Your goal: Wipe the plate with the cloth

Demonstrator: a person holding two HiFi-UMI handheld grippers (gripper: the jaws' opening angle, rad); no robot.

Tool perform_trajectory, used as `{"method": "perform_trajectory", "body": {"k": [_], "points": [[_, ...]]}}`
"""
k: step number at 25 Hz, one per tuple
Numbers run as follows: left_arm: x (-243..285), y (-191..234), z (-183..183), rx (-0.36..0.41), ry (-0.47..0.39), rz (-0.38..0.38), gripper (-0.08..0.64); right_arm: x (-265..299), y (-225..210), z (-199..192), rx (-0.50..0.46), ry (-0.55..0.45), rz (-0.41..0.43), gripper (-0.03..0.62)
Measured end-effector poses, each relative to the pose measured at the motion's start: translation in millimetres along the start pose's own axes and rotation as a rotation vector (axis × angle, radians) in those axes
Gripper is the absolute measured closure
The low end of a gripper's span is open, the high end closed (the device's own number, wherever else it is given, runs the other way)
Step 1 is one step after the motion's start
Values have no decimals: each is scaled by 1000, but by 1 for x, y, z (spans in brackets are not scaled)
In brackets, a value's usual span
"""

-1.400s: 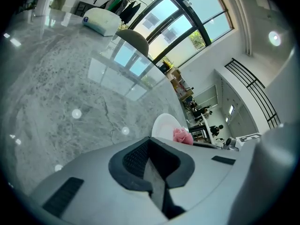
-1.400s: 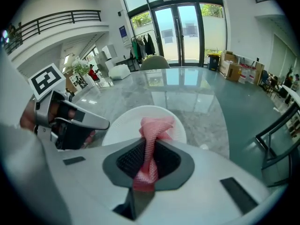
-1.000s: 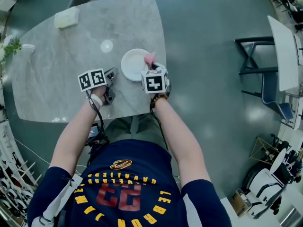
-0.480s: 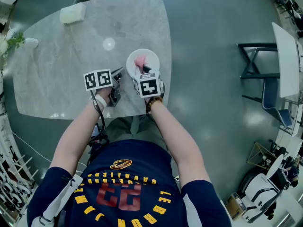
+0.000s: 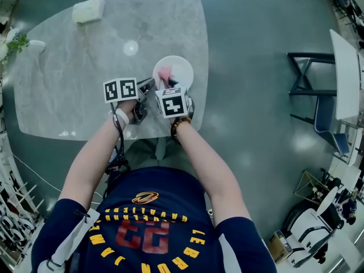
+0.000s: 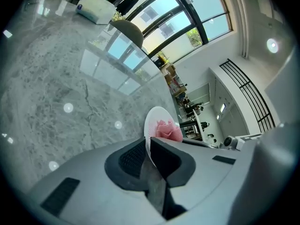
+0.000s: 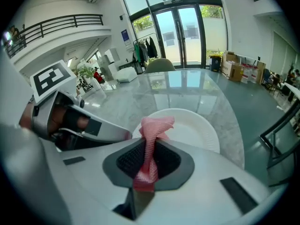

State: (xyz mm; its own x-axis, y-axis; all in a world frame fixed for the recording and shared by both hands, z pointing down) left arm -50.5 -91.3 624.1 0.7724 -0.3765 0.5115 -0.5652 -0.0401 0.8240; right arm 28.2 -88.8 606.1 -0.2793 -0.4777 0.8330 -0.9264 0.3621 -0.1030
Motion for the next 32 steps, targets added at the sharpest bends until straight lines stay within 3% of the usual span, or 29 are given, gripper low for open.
{"method": "perform_trajectory", "body": {"k": [5,14,21,26,32], "points": [[9,-1,-10,-23,53,-9,543,3,-7,-3,33,13,2,552],[7,0,-9,-48,41,13,540,9,-10,-5,68,7,24,552],[16,-4,-19,-111,64,-32,526,10,-12,-8,98,23,34,552],[15,-3,-16,-100,43,-22,540,8,-14,-9,84,25,37,552],[13,-6,-15,-65,41,2,548,-3,-39,-9,60,-1,-16,552]]}}
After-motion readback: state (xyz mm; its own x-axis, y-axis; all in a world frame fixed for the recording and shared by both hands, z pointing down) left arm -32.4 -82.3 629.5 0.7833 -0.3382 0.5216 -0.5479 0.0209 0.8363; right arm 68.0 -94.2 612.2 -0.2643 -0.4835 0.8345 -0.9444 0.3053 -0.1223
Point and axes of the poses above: the fingertips, and each gripper's own axes: x forward along the fingers, y to its left, z out of its top, the point moved 3 cm from there along -x, backward along the fingers, and after that the axes turned 9 degrees about -z, right-handed, at the moved point
